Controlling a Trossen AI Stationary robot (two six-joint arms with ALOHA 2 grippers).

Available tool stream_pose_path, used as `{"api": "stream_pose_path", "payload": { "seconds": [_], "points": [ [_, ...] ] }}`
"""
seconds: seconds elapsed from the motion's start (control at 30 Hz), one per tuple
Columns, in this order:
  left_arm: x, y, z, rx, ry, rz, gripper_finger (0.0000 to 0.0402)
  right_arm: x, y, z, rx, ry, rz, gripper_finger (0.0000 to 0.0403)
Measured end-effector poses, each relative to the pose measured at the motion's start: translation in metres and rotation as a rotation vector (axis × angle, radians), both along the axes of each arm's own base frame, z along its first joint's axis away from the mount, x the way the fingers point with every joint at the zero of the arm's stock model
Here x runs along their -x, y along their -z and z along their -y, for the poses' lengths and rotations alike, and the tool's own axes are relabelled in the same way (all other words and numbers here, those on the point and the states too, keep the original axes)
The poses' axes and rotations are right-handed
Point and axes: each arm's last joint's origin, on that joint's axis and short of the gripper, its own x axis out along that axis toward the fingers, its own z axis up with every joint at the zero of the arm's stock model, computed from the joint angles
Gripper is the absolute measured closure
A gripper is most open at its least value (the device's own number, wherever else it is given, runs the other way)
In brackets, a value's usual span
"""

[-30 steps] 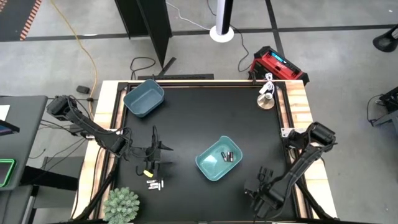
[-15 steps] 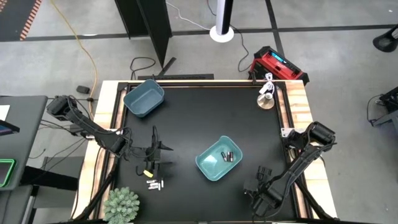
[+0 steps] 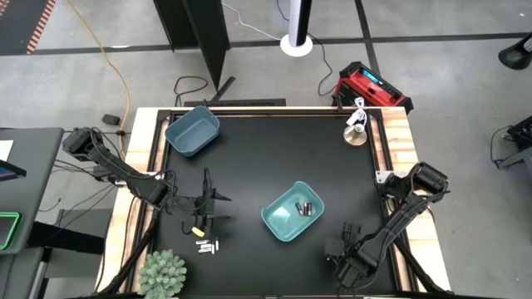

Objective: Sort batteries
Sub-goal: Put the black-brown battery into the light blue bin

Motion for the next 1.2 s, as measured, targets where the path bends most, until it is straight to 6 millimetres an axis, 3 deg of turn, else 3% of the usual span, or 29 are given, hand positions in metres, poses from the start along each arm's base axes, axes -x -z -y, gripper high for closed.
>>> {"api": "stream_pose_path", "payload": {
  "seconds": [0.47,1.2],
  "points": [
    [0.0,0.0,0.0,0.0,0.0,0.0,0.0143,-0.0022,-0.0001,-0.0003,-0.013,0.002,0.011,0.0173],
    [0.0,0.0,0.0,0.0,0.0,0.0,0.0143,-0.0013,0.0001,0.0062,0.03,0.005,-0.026,0.0175]
  ]
}}
